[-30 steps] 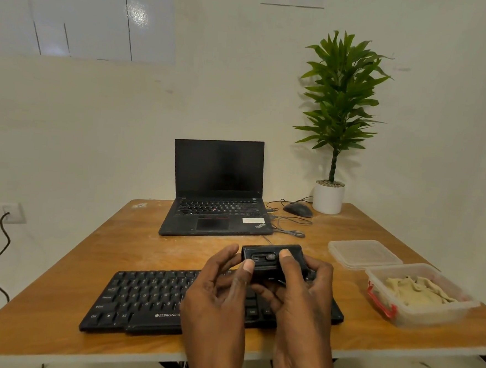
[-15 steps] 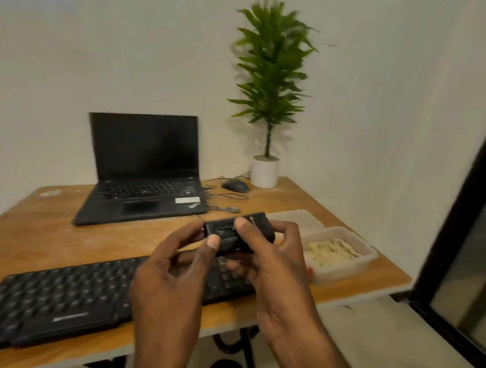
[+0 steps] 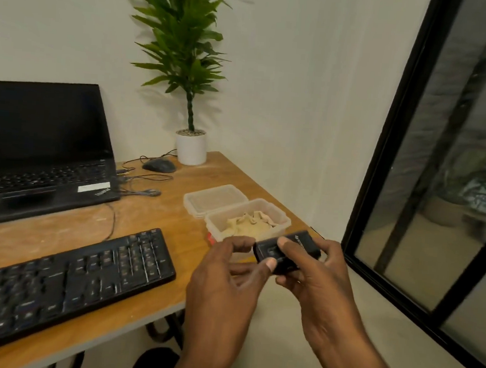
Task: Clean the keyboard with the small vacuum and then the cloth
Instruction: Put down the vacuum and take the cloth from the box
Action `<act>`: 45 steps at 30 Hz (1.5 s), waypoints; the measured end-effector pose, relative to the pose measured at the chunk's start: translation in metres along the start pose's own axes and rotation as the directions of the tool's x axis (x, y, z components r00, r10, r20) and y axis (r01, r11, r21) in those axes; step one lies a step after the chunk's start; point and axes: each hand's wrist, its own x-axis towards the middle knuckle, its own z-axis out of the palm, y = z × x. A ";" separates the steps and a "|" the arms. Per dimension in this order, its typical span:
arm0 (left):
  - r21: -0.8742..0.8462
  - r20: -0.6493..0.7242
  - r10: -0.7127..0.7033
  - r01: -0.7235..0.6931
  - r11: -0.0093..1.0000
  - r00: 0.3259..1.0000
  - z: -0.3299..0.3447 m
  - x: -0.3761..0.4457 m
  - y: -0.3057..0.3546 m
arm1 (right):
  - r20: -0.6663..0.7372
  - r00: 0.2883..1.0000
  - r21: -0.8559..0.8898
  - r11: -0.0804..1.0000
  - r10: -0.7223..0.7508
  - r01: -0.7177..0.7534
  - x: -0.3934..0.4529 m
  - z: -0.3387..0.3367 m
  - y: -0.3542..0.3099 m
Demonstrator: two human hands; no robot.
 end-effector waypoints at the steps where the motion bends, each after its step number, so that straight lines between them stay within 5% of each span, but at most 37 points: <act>1: 0.033 0.020 -0.005 0.005 0.999 1.000 0.007 0.002 -0.004 | -0.022 1.000 -0.009 1.000 0.016 -0.016 0.005 -0.006 0.005; 16: 0.169 -0.067 -0.058 0.069 0.983 0.996 0.019 0.027 -0.037 | 0.037 0.999 -0.243 0.970 0.017 -0.008 0.043 -0.015 0.051; 31: 0.181 -0.144 -0.008 0.034 0.983 0.989 0.014 0.037 -0.034 | 0.003 0.997 -0.678 0.732 -0.078 0.060 0.059 -0.013 0.061; 34: 0.164 -0.196 0.020 0.013 0.986 0.980 0.002 0.044 -0.027 | -0.040 0.958 -0.749 0.643 -0.284 0.160 0.060 -0.011 0.042; 38: 0.369 -0.184 0.107 -0.032 0.929 0.977 -0.021 0.074 -0.014 | 0.144 0.874 -0.848 0.397 -0.463 0.350 0.087 0.007 0.005; 41: 0.601 -0.041 0.129 -0.078 0.795 0.991 -0.031 0.102 -0.004 | 0.304 0.867 -0.921 0.110 -0.394 0.373 0.118 0.031 -0.016; 45: 0.671 0.123 0.054 -0.123 0.732 0.991 -0.031 0.127 0.003 | 0.433 0.870 -0.897 -0.208 -0.236 0.390 0.146 0.059 -0.013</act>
